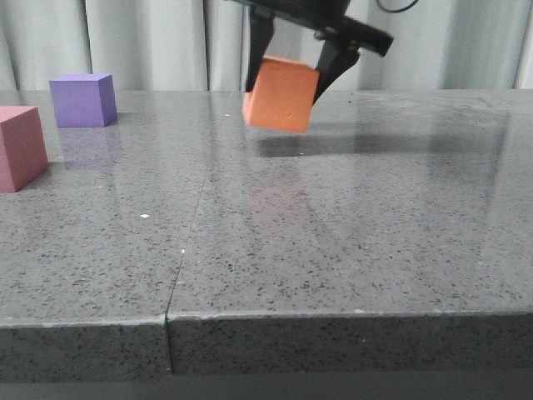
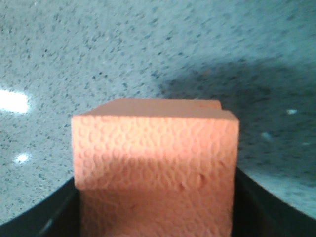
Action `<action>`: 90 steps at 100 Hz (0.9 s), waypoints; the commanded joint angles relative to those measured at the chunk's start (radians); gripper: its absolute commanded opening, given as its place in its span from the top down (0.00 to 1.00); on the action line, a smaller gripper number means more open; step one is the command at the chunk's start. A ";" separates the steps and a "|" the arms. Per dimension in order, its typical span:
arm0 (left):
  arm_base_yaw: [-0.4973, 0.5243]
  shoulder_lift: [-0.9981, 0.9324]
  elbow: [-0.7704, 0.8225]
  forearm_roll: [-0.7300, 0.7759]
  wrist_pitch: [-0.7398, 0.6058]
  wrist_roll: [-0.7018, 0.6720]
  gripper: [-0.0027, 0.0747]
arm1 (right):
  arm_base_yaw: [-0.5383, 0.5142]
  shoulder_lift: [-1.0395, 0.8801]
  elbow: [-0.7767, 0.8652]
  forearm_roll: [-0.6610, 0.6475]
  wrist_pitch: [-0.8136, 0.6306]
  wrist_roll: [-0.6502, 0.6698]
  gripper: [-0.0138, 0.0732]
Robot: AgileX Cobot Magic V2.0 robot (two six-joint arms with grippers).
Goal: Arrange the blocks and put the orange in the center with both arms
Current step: 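Lift the orange cube and carry it toward the table center, then set the orange cube down and open the right gripper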
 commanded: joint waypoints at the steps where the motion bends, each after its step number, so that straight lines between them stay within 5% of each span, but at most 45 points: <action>1: 0.004 -0.030 0.040 -0.010 -0.079 -0.007 0.99 | 0.005 -0.047 -0.032 0.029 -0.046 0.021 0.43; 57: 0.004 -0.030 0.040 -0.010 -0.079 -0.007 0.99 | 0.006 -0.036 -0.032 0.013 -0.087 0.036 0.42; 90: 0.004 -0.030 0.040 -0.010 -0.079 -0.007 0.99 | 0.006 -0.036 -0.032 0.010 -0.105 0.036 0.10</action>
